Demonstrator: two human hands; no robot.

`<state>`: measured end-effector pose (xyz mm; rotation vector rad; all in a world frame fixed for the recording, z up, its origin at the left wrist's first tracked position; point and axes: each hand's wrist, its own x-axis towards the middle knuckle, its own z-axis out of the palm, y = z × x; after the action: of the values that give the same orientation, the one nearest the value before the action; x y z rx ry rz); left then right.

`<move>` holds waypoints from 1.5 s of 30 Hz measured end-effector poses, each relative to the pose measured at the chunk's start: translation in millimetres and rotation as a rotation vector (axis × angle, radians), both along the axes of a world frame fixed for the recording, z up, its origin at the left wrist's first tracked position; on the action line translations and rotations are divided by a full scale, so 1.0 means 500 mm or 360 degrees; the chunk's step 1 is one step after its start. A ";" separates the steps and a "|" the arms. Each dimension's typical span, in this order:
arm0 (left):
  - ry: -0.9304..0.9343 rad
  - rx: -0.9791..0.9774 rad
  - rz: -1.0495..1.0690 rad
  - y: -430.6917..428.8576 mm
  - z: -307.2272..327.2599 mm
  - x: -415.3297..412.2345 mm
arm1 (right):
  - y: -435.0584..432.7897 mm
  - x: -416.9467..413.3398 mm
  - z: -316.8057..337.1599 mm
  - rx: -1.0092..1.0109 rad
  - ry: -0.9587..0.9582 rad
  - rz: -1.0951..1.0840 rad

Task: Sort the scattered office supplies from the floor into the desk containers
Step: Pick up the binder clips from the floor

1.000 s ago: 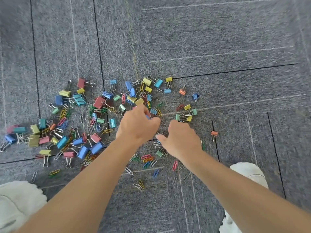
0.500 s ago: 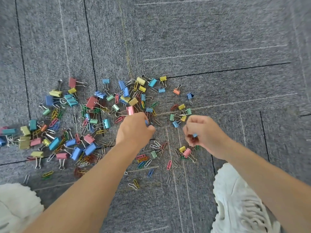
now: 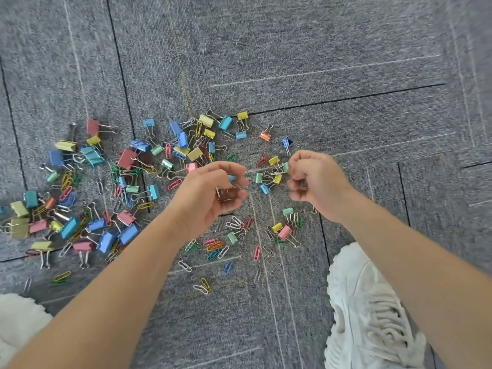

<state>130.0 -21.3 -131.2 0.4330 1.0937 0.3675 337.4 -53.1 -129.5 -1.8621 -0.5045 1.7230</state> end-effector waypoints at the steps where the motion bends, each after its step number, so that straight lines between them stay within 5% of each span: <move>1: -0.0008 0.0006 -0.0005 0.002 -0.001 0.002 | -0.001 0.000 -0.006 -0.0011 -0.0111 0.0061; 5: 0.0231 0.0156 -0.0329 0.007 -0.014 0.021 | -0.008 -0.003 -0.025 -0.0014 -0.0922 0.0613; 12: 0.1253 0.1094 -0.1146 -0.002 -0.035 0.080 | -0.002 -0.026 -0.062 -0.0123 -0.1302 0.0688; 17: 0.1597 0.1121 -0.1373 -0.006 -0.035 0.136 | -0.018 -0.003 -0.063 -0.0116 -0.1001 0.0644; 22: 0.1551 0.0969 -0.1372 -0.015 -0.045 0.144 | -0.044 0.057 -0.046 -0.0297 0.0017 0.0140; 26: 0.1515 0.1067 -0.1399 -0.026 -0.047 0.141 | -0.049 0.075 -0.031 -0.0223 0.0468 -0.0207; 33: 0.1404 0.1170 -0.1361 -0.042 -0.056 0.150 | -0.022 0.060 -0.027 -0.0024 0.0495 -0.0306; 45: 0.1548 0.1562 -0.1668 -0.085 -0.073 0.140 | -0.010 0.028 -0.032 -0.0013 0.1074 -0.0775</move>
<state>200.0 -63.6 -167.4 2.1059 1.3609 -0.3448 351.5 -58.3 -145.6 -1.1535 0.2081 1.8425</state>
